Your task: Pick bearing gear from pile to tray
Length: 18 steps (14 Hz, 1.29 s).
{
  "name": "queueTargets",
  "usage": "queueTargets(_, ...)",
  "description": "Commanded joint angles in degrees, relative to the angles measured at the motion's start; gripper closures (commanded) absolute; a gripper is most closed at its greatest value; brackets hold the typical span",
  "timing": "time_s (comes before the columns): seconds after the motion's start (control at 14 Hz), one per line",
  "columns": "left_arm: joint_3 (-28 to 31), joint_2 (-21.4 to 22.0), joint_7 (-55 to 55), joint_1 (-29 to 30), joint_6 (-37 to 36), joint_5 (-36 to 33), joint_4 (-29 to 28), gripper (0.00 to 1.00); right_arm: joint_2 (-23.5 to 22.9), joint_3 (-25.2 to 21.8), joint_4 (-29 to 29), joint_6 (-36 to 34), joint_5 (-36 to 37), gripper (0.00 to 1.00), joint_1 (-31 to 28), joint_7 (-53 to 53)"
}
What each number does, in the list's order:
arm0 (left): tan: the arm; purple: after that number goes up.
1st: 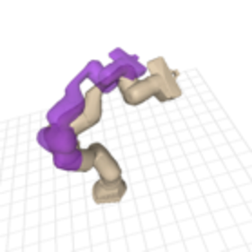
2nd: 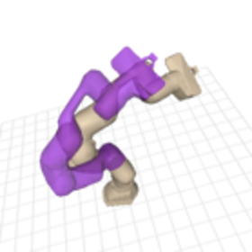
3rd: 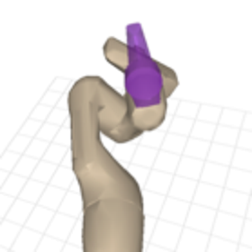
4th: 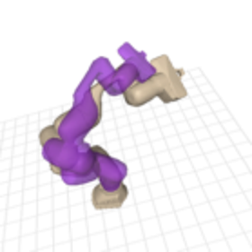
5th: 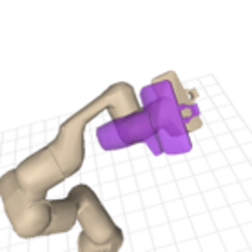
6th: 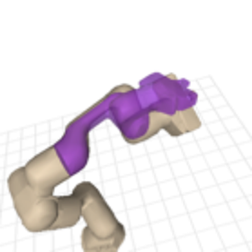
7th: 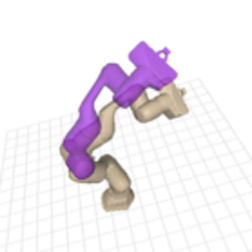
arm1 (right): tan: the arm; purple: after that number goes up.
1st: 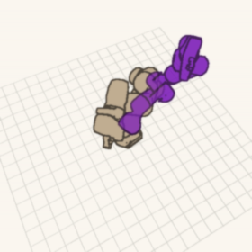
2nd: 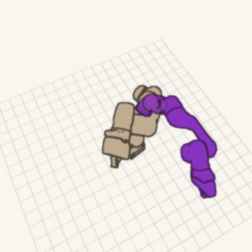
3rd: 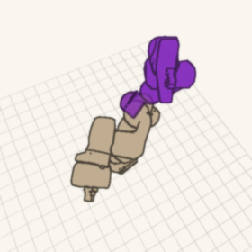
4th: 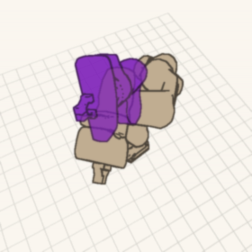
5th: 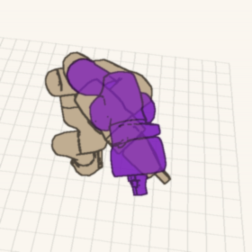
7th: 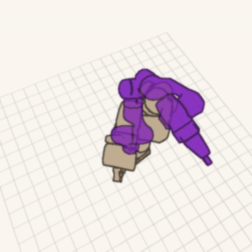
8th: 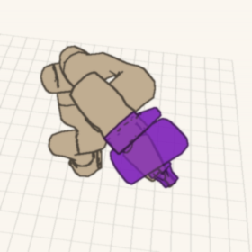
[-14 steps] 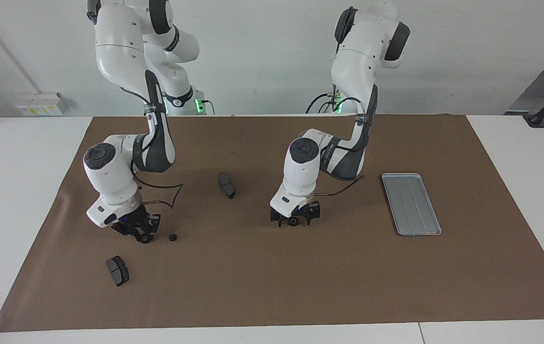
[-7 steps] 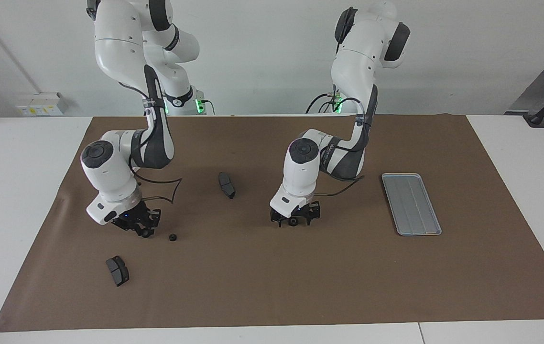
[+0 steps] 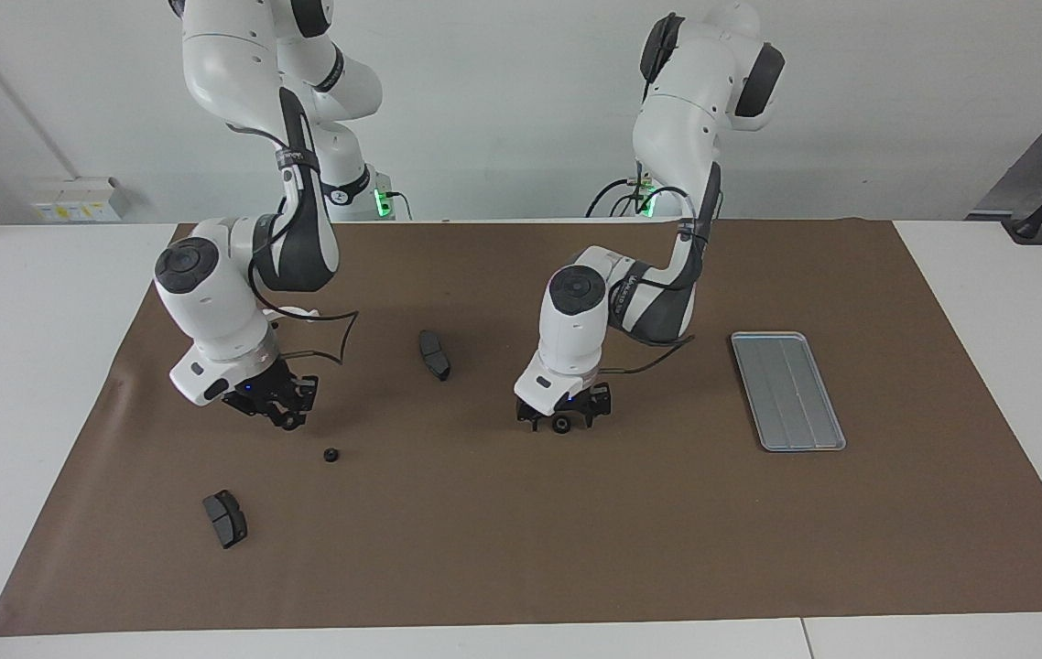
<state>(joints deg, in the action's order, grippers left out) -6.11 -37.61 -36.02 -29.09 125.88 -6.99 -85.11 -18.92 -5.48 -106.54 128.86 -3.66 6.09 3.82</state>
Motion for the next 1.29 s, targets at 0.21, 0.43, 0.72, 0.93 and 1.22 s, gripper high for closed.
queueTargets(0.21, 0.4, 0.43, -0.01, -0.18, -2.22, 0.57, -0.14, 0.5, 0.47, 0.47, -0.77, 0.43, -0.82, 1.0, -0.38, -0.75)
queueTargets(0.43, 0.4, 0.43, -0.01, -0.18, -2.92, 0.57, -0.05, 0.6, 0.55, 0.47, -0.86, 0.6, -0.82, 1.0, -0.38, -0.75)
queueTargets(0.72, 0.4, 0.52, 0.08, 0.17, -3.27, 0.74, 0.38, 0.73, 0.55, 0.47, -0.86, 0.61, -0.82, 1.0, -0.38, -0.75)
queueTargets(0.93, 0.31, 0.69, 1.04, 1.92, -6.34, 1.71, 3.01, 0.77, 0.55, 0.47, -0.86, 0.52, -0.91, 1.0, -0.38, -0.83)
queueTargets(1.22, 0.31, 1.57, 9.36, 7.98, -12.84, 4.17, 6.71, 0.77, 0.47, 0.56, -0.16, 0.16, -0.82, 1.0, 3.73, -8.7)
